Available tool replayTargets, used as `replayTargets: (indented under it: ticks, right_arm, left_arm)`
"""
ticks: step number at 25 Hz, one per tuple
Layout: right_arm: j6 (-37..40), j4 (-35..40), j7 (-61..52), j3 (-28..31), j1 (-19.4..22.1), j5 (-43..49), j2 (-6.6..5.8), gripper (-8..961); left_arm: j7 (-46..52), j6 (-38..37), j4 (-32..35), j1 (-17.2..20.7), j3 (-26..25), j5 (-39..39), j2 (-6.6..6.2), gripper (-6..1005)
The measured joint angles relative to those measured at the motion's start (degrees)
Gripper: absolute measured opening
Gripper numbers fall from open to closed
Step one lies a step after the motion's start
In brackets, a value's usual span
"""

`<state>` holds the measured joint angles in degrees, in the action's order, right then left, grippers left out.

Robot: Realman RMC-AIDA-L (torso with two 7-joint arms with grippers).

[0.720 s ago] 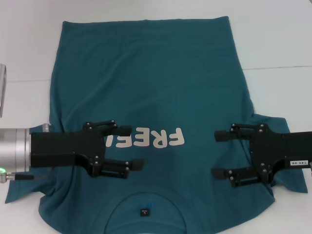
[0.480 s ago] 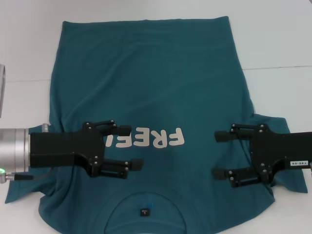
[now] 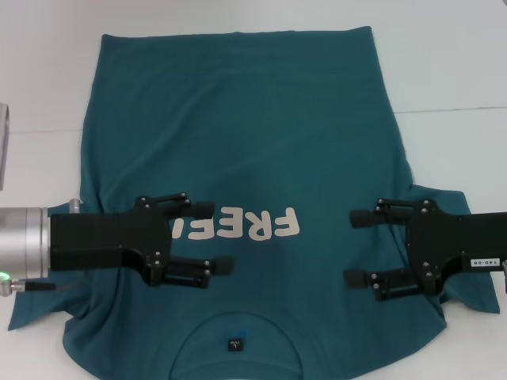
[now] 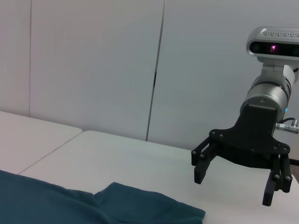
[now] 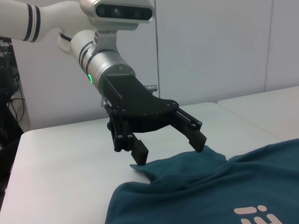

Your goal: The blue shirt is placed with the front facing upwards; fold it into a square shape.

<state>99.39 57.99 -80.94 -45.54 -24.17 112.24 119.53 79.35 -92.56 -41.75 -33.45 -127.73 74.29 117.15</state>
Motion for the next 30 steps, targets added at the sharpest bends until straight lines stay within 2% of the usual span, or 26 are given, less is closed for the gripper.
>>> replayTargets:
  ticks: [8, 16, 23, 30]
  right_arm:
    - [-3.2, -0.4, -0.8, 1.7, -0.1, -0.3, 0.05, 921]
    - [-12.1, 0.7, -12.7, 4.6, -0.8, 0.0, -0.06, 920]
    - [-15.6, 9.9, -30.9, 4.7, -1.4, 6.4, -0.74, 919]
    - [-9.5, 18.7, -45.7, 4.5, -3.5, 15.9, -2.03, 918]
  left_arm:
    - [-0.8, 1.1, 0.0, 0.3, -0.2, 0.3, 0.53, 937]
    - [-1.7, 1.3, 0.0, 0.5, -1.7, 0.3, 1.31, 937]
    - [-2.0, 1.2, 0.0, 0.5, -1.8, -0.1, 1.61, 936]
    - [-2.1, 1.3, 0.0, 1.1, -1.7, -0.1, 2.04, 937]
